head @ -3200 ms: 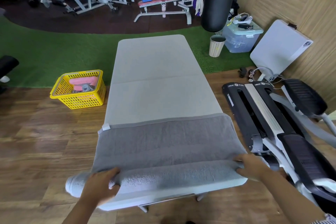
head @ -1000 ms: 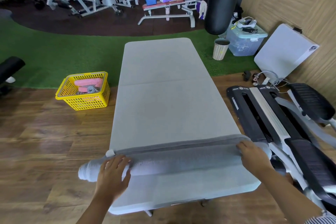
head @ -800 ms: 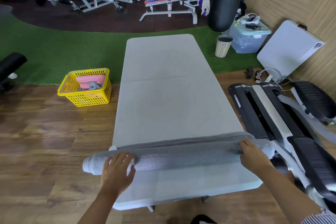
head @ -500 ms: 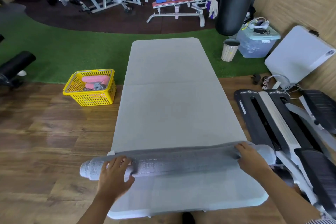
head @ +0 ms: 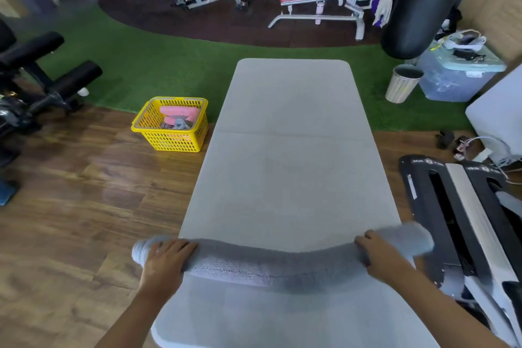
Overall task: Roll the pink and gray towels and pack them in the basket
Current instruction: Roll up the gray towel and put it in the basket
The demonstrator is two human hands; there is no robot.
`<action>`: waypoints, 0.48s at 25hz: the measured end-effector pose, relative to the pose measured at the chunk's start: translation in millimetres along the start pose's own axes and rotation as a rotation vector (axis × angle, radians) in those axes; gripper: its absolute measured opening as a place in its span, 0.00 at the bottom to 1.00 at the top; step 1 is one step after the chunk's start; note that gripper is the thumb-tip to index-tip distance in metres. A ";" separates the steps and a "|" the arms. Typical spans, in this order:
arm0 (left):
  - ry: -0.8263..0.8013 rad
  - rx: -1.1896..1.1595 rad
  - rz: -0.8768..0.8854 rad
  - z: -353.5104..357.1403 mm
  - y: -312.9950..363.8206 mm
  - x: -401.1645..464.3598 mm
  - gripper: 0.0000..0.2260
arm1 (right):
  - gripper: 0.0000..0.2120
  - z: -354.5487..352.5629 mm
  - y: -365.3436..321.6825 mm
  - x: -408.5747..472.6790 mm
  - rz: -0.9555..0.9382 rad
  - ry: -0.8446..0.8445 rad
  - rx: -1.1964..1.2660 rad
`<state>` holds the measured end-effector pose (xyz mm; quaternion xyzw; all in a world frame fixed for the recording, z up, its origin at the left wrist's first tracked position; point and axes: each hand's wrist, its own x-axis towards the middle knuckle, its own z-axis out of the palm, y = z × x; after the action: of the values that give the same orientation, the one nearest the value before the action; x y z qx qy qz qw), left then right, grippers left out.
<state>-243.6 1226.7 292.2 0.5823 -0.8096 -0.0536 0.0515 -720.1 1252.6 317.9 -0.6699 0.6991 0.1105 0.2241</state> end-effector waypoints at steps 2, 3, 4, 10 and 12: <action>-0.055 -0.020 0.095 -5.0 -3.2 7.2 0.24 | 0.27 -8.9 -16.8 18.3 -0.108 0.040 -0.006; -0.054 -0.023 0.153 -4.9 -4.1 8.9 0.23 | 0.26 -12.5 -30.5 27.1 -0.178 0.046 0.037; -0.067 -0.030 0.202 -6.7 -0.8 10.2 0.22 | 0.25 -16.1 -49.0 34.1 -0.238 0.034 0.093; -0.057 -0.112 0.417 -8.5 22.2 9.3 0.24 | 0.30 7.3 -179.3 57.5 -0.656 0.054 0.252; -0.065 -0.120 0.360 -8.1 18.5 8.0 0.36 | 0.27 20.7 -198.7 59.7 -0.489 0.111 0.318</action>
<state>-262.3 1224.8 303.1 0.4218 -0.8973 -0.1105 0.0690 -520.9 1193.5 301.2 -0.7801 0.5365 -0.0947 0.3076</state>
